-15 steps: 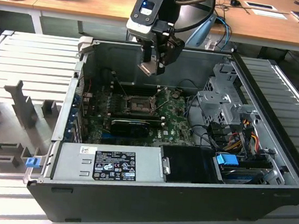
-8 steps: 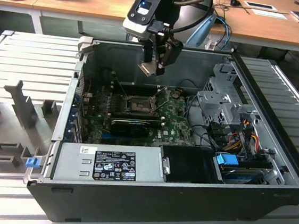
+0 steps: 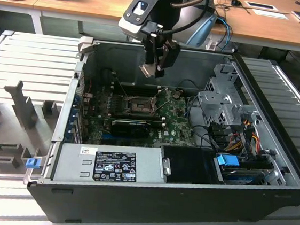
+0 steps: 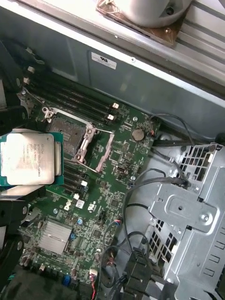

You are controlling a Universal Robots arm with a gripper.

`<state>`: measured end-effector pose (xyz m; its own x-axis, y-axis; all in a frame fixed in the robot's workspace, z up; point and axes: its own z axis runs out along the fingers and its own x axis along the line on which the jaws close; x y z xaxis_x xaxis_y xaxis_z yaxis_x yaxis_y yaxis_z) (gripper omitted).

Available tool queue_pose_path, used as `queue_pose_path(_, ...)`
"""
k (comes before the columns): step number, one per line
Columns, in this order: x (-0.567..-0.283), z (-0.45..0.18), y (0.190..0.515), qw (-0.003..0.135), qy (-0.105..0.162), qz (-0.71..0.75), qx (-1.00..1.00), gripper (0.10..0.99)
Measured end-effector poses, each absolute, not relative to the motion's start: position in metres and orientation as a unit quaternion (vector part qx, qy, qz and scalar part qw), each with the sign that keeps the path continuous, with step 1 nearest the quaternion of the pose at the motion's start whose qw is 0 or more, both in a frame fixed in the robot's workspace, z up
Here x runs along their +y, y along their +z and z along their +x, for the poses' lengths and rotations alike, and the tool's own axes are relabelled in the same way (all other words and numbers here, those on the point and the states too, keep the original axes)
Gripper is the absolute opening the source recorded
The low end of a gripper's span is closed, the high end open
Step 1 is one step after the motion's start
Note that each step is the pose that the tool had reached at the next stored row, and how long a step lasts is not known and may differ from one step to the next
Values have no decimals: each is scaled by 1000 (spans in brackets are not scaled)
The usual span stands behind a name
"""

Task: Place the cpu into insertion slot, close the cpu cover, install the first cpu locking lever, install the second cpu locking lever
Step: 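Place the cpu into insertion slot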

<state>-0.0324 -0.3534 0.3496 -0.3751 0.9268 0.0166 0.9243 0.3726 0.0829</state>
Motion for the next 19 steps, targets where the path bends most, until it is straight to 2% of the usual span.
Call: queue_pose_path(19,-353,-32,347,19,38,608,793,529)
